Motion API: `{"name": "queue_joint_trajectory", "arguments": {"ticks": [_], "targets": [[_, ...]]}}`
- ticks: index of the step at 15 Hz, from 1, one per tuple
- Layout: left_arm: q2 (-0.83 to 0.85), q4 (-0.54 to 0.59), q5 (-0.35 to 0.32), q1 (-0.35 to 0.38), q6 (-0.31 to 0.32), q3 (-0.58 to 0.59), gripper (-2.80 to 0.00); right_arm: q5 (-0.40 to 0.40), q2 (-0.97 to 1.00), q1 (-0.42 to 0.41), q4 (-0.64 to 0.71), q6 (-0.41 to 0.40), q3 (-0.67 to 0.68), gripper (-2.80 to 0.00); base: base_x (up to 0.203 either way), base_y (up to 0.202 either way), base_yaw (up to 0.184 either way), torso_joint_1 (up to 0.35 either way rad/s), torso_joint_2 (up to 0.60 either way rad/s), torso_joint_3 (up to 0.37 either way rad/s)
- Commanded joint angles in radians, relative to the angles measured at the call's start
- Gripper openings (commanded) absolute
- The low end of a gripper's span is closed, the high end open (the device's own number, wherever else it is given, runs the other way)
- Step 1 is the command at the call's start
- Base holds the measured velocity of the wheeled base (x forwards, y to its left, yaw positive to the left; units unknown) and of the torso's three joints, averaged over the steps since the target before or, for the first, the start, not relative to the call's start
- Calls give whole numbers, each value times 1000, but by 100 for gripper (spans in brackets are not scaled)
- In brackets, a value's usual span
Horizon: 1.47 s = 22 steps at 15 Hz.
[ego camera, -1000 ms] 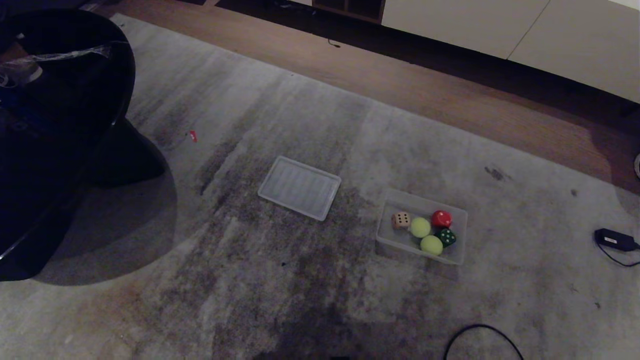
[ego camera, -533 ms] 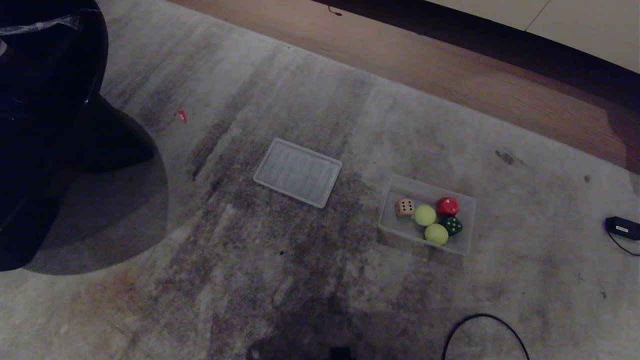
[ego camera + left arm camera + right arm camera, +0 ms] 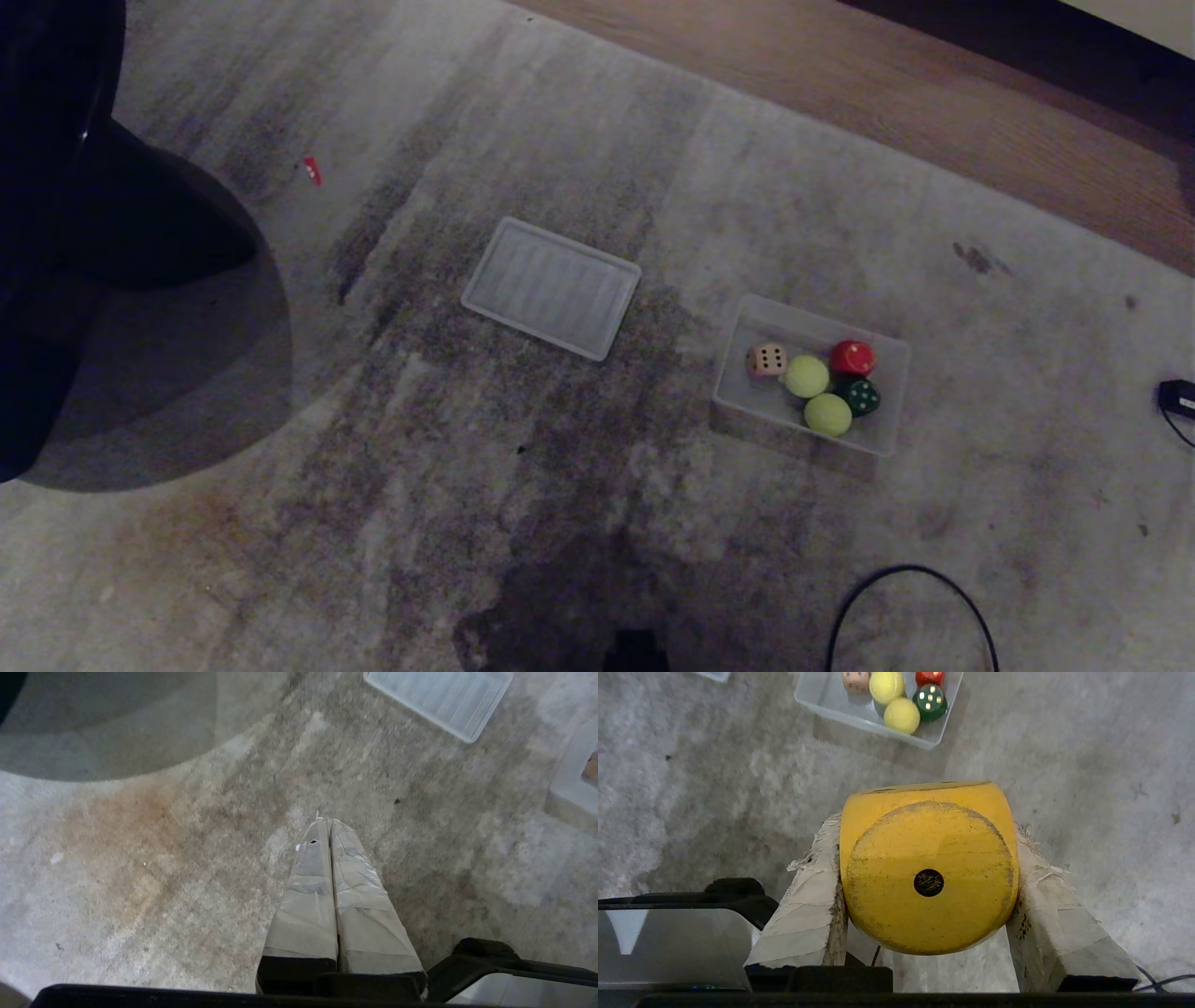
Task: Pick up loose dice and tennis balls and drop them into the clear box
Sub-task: Put the toys in the box
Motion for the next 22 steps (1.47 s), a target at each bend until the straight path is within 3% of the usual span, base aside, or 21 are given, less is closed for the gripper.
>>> {"name": "queue_joint_trajectory", "arguments": {"ticks": [1,22], "targets": [[2,0,1,0,-2,2,-280,1,0,0,0,0,0,-280,0,0,0,4,1,-200],[2,0,1,0,-2,2,-280,1,0,0,0,0,0,-280,0,0,0,2,1,-197]]}}
